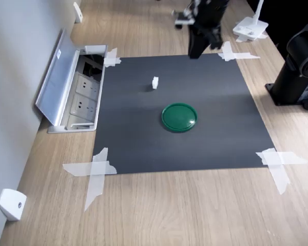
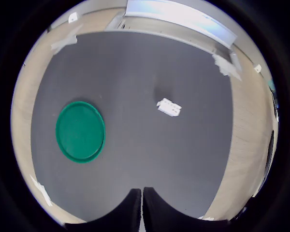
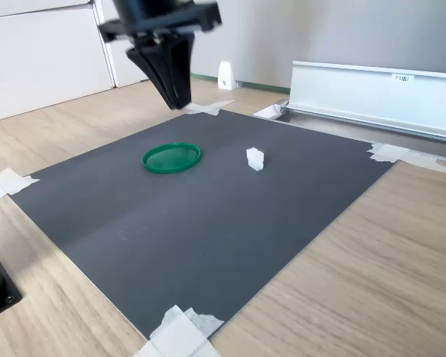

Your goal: Grasp a white terminal and put it on the green lid.

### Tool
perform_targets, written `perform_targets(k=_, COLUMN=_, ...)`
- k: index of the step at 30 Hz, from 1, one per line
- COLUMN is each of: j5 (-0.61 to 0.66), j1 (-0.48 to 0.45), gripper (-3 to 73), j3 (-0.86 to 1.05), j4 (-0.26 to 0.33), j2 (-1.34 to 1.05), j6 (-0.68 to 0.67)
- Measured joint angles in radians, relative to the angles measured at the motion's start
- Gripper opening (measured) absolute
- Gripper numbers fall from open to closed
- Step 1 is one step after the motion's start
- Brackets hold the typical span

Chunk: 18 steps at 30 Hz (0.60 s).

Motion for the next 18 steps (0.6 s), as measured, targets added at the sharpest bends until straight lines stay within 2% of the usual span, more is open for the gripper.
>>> perform_targets(k=6, j5=0.0, j1=0.0, gripper=12.2, j3=-0.092, j4=0.059, j2=0.103, j6=-0.038)
perform_targets(k=10, j5=-0.001, j1=0.0, gripper=26.9, j3=-0.133, j4=0.065, j2=0.148, j6=-0.046)
perform_targets(k=15, j5=-0.004, j1=0.0, gripper=48.7, j3=-0.149, j4=0.064, j2=0.204, j6=-0.059)
perform_targets(k=18, j5=-0.01, j1=0.0, gripper=56.2, j3=-0.154, j4=0.063, j2=0.231, j6=-0.074)
